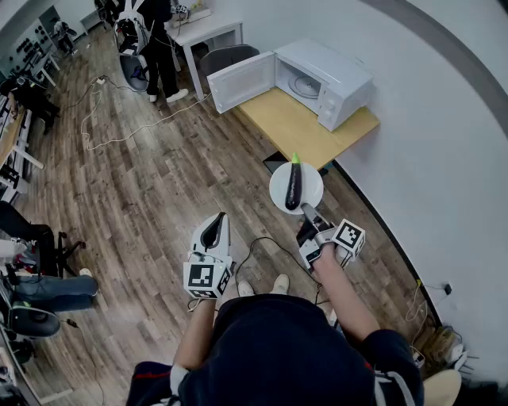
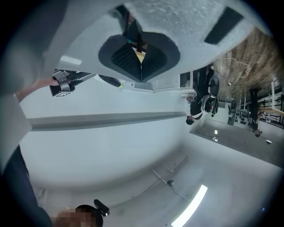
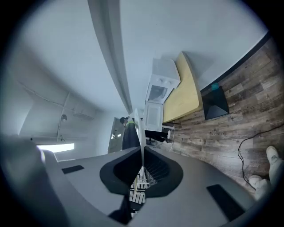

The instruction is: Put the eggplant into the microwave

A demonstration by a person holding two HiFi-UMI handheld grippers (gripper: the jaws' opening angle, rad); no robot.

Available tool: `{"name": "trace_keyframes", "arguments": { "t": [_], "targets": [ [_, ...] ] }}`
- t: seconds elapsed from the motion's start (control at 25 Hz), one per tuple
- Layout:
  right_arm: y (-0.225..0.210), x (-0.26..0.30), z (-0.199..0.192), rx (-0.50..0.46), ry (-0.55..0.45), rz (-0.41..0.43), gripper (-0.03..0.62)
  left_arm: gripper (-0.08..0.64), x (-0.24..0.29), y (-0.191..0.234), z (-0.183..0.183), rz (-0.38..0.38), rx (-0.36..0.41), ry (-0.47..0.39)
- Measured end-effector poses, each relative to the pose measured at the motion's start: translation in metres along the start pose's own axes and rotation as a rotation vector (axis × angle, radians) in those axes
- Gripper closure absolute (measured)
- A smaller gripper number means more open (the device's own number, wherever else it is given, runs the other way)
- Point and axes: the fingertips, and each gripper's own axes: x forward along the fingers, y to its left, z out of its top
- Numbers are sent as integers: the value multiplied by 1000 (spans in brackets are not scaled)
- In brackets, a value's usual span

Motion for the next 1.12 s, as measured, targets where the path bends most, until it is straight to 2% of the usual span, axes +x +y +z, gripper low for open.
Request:
{"name": "trace_keyframes", "arguments": {
  "t": [0.32,0.68,1.12],
  "targets": [
    [-7,2,0,64,2,0,569,543,3,-3,-4,11,-1,8],
    [-11,3,2,90,37,13,569,543,7,-18,-7,41,4,6],
    [-23,8,23,118,90,30,569,543,20,-40,-13,90,14,-4]
  ]
}}
